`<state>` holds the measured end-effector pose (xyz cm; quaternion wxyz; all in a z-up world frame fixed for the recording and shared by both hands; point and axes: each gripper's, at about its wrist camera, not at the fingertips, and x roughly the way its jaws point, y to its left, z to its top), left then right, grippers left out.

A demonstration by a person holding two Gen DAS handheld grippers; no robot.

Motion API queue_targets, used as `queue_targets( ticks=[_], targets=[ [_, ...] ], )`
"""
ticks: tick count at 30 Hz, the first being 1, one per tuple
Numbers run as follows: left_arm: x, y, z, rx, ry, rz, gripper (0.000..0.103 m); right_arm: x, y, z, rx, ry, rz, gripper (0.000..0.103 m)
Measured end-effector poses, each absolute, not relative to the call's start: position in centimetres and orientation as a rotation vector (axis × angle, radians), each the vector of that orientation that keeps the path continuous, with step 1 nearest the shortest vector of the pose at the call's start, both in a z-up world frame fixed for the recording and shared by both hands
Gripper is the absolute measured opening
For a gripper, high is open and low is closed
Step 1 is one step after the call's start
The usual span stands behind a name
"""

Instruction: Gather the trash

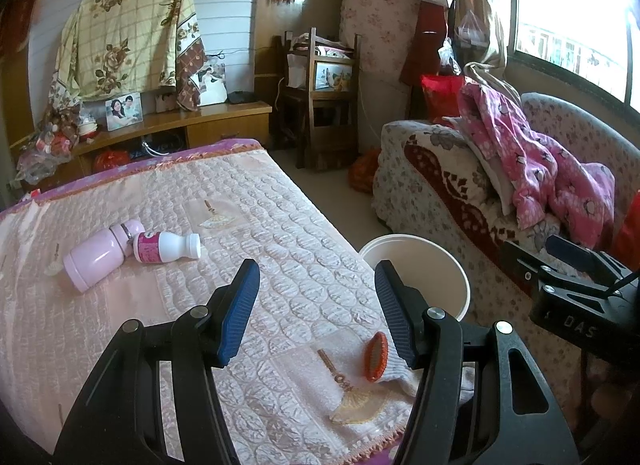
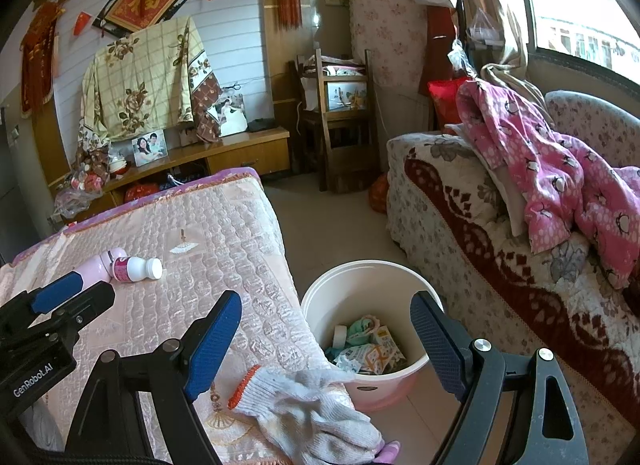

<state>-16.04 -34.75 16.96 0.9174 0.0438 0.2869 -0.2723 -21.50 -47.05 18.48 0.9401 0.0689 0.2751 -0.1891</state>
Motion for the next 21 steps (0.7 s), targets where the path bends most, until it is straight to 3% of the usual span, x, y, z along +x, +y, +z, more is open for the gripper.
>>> queue_targets(
  ticks=[21],
  targets=[
    [-15.94, -35.01, 16.22, 0.103, 0.595, -0.569, 0.059, -21.55, -47.29, 18.3, 0.142, 0.568, -0.385, 0.085]
  ],
)
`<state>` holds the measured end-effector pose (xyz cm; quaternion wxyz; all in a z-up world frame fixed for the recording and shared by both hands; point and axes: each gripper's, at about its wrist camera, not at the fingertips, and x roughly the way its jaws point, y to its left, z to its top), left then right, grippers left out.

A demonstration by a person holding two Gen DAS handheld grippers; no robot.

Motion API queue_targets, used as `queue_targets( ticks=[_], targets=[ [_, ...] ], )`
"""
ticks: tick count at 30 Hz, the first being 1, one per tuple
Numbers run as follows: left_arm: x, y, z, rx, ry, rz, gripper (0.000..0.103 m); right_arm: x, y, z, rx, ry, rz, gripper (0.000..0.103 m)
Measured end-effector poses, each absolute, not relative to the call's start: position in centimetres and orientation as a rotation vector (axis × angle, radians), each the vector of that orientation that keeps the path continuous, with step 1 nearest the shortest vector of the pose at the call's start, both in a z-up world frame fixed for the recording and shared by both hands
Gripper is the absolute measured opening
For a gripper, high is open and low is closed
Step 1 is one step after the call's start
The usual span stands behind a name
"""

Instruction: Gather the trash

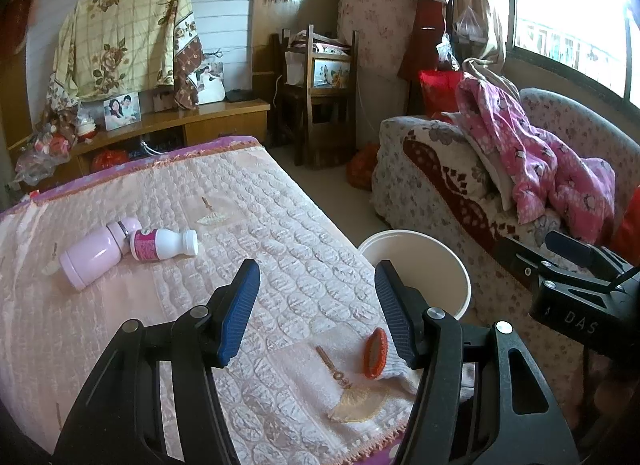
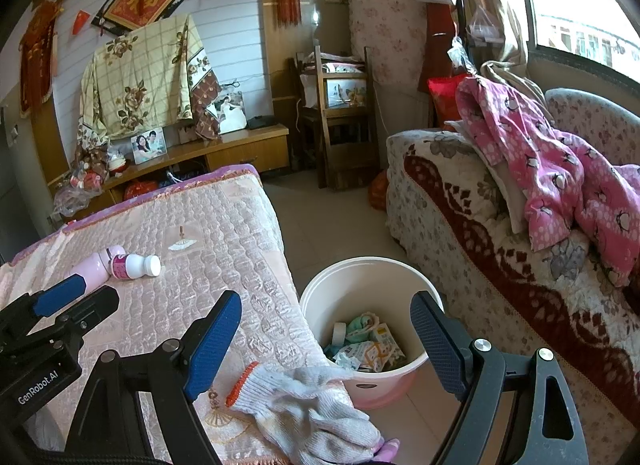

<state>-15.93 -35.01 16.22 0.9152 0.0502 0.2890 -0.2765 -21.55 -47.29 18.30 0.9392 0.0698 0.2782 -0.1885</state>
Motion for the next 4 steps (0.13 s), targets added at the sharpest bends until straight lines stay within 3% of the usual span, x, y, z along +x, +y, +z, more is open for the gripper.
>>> queue_targets(
  ticks=[4],
  targets=[
    [-15.62, -34.69, 15.97, 0.094, 0.611, -0.569, 0.059, -21.55, -47.27, 17.81, 0.139, 0.575, -0.379, 0.085]
  ],
)
